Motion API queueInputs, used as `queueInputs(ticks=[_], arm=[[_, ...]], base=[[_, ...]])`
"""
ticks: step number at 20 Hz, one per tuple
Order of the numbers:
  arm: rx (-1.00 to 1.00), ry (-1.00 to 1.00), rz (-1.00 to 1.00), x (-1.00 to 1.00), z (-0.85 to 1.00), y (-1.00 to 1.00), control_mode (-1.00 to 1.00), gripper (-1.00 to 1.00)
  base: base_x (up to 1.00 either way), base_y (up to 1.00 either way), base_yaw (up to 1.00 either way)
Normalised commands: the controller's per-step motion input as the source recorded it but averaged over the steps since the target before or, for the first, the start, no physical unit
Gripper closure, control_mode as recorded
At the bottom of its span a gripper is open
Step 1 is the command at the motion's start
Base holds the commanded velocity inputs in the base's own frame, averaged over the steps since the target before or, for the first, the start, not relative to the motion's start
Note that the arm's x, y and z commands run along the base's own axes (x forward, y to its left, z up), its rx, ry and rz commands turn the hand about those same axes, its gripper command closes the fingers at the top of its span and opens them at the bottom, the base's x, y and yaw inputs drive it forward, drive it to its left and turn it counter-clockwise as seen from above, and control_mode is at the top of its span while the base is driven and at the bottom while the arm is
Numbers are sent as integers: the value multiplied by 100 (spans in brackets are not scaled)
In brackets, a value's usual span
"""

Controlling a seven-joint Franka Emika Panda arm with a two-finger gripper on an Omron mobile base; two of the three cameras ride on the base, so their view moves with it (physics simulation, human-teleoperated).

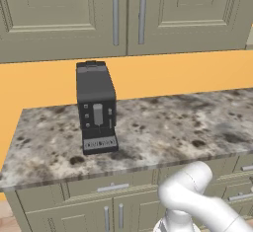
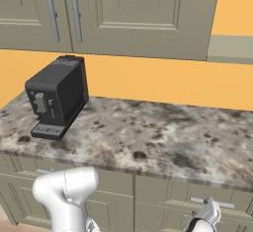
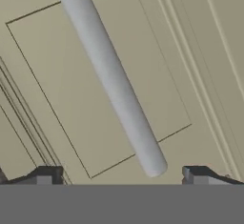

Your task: Take the pizza cutter from the drawer on the right and place it on the dining counter for cutting.

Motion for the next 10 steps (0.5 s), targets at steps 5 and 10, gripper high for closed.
queueInputs(ticks=[5, 10], arm=[[-17, 0, -10, 16, -32, -8, -100, -100], [-6, 0, -6, 32, -13, -11, -100, -100]], base=[[0, 0, 0], [0, 0, 0]])
